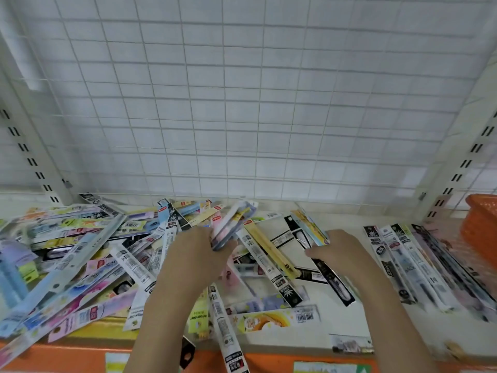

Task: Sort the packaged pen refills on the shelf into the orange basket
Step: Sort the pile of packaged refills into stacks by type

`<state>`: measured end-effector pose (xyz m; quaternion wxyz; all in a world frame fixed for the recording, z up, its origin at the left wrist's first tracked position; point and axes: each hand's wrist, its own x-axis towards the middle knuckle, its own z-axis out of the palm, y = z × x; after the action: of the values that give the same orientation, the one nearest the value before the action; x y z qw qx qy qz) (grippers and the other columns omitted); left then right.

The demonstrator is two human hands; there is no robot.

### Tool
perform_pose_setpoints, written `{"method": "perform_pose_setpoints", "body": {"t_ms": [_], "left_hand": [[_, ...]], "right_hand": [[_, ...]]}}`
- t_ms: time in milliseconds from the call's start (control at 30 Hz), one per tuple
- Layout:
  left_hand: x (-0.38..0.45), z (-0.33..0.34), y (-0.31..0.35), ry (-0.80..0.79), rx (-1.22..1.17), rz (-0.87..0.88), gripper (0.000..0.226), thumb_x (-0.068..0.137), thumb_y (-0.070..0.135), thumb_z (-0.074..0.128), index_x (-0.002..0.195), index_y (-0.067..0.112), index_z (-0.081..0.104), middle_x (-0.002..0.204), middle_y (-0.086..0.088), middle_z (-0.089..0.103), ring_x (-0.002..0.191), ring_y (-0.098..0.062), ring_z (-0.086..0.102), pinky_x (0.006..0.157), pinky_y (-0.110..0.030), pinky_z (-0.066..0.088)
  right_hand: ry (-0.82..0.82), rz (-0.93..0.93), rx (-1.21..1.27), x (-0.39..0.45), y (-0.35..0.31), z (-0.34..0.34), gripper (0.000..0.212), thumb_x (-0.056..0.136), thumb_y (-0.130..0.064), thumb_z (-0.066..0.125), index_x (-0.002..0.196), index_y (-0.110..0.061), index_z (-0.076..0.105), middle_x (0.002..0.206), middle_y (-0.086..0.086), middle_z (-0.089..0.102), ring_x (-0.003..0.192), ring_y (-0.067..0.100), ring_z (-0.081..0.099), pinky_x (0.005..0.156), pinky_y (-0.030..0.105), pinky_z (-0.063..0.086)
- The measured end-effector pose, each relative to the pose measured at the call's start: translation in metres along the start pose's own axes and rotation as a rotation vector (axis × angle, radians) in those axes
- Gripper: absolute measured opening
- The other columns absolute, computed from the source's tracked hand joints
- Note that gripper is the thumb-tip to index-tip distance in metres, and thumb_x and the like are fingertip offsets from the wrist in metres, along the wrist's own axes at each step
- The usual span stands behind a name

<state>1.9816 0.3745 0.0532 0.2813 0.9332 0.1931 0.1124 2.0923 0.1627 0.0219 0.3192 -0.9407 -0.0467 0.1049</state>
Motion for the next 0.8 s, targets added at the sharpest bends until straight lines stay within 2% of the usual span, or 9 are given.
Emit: {"method": "perform_pose_setpoints", "body": {"t_ms": [167, 200, 267, 333, 400, 500, 600, 700, 800], "left_hand": [[-0.003, -0.003, -0.005, 0.151, -0.279, 0.048, 0.024, 0.082, 0.019, 0.066, 0.063, 0.02, 0.051, 0.044, 0.004, 0.042, 0.038, -0.007, 0.038, 0.043, -0.018, 0.025], [-0.003, -0.004, -0.006, 0.143, -0.338, 0.059, 0.019, 0.084, 0.016, 0.065, 0.068, 0.018, 0.055, 0.047, 0.002, 0.046, 0.039, -0.007, 0.038, 0.044, -0.018, 0.027], [-0.003, -0.007, -0.01, 0.123, -0.421, 0.088, 0.011, 0.087, 0.012, 0.06, 0.077, 0.012, 0.056, 0.06, -0.016, 0.051, 0.045, -0.01, 0.039, 0.045, -0.018, 0.031], [-0.004, -0.01, -0.013, 0.121, -0.472, 0.098, 0.014, 0.091, 0.013, 0.055, 0.078, 0.016, 0.049, 0.059, -0.012, 0.042, 0.041, -0.006, 0.036, 0.041, -0.012, 0.031], [-0.005, -0.01, -0.016, 0.115, -0.538, 0.058, 0.011, 0.093, 0.022, 0.052, 0.085, 0.02, 0.044, 0.056, -0.001, 0.034, 0.037, -0.004, 0.035, 0.041, -0.014, 0.032], [-0.008, -0.011, -0.019, 0.088, -0.593, 0.043, 0.008, 0.092, 0.029, 0.052, 0.096, 0.026, 0.046, 0.059, 0.0, 0.042, 0.044, -0.004, 0.04, 0.047, -0.018, 0.035], [-0.007, -0.014, -0.025, 0.036, -0.649, 0.044, 0.013, 0.09, 0.024, 0.058, 0.078, 0.023, 0.053, 0.058, 0.0, 0.042, 0.054, -0.018, 0.037, 0.053, -0.023, 0.034], [-0.007, -0.018, -0.027, -0.02, -0.762, -0.036, 0.017, 0.088, 0.018, 0.062, 0.071, 0.017, 0.065, 0.052, 0.003, 0.046, 0.052, -0.017, 0.039, 0.048, -0.019, 0.036], [-0.002, -0.015, -0.033, -0.02, -0.707, -0.089, 0.028, 0.09, 0.02, 0.058, 0.064, 0.008, 0.055, 0.058, -0.01, 0.038, 0.055, -0.018, 0.036, 0.052, -0.025, 0.029]], "right_hand": [[0.002, -0.074, 0.071, -0.009, -0.007, -0.003, 0.026, 0.083, -0.028, 0.066, 0.083, -0.003, 0.058, 0.067, 0.004, 0.049, 0.057, 0.018, 0.046, 0.054, 0.027, 0.033], [-0.002, -0.084, 0.116, -0.01, -0.008, -0.002, 0.029, 0.082, -0.028, 0.066, 0.085, 0.001, 0.06, 0.067, 0.005, 0.049, 0.056, 0.017, 0.045, 0.055, 0.027, 0.033], [-0.005, -0.098, 0.221, -0.014, -0.011, -0.003, 0.029, 0.082, -0.027, 0.067, 0.084, 0.002, 0.061, 0.064, 0.004, 0.049, 0.051, 0.015, 0.042, 0.055, 0.027, 0.032], [0.002, -0.107, 0.273, -0.016, -0.015, -0.003, 0.023, 0.084, -0.027, 0.065, 0.075, -0.008, 0.056, 0.06, 0.002, 0.045, 0.049, 0.014, 0.039, 0.054, 0.026, 0.031], [0.005, -0.122, 0.247, -0.017, -0.017, -0.001, 0.03, 0.087, -0.027, 0.062, 0.067, -0.015, 0.042, 0.057, -0.001, 0.038, 0.051, 0.015, 0.037, 0.053, 0.028, 0.028], [-0.004, -0.144, 0.176, -0.017, -0.018, 0.003, 0.037, 0.09, -0.026, 0.058, 0.066, -0.016, 0.032, 0.055, -0.003, 0.032, 0.049, 0.014, 0.033, 0.051, 0.027, 0.025], [-0.011, -0.146, 0.188, -0.017, -0.018, 0.006, 0.039, 0.089, -0.027, 0.06, 0.064, -0.016, 0.032, 0.053, -0.004, 0.03, 0.046, 0.013, 0.03, 0.05, 0.026, 0.024], [-0.015, -0.15, 0.211, -0.016, -0.019, 0.007, 0.04, 0.087, -0.026, 0.062, 0.064, -0.016, 0.031, 0.052, -0.005, 0.029, 0.046, 0.014, 0.029, 0.05, 0.027, 0.022], [-0.018, -0.152, 0.195, -0.013, -0.021, 0.008, 0.033, 0.088, -0.024, 0.059, 0.068, -0.014, 0.034, 0.057, -0.001, 0.032, 0.052, 0.017, 0.032, 0.052, 0.028, 0.024]]}}
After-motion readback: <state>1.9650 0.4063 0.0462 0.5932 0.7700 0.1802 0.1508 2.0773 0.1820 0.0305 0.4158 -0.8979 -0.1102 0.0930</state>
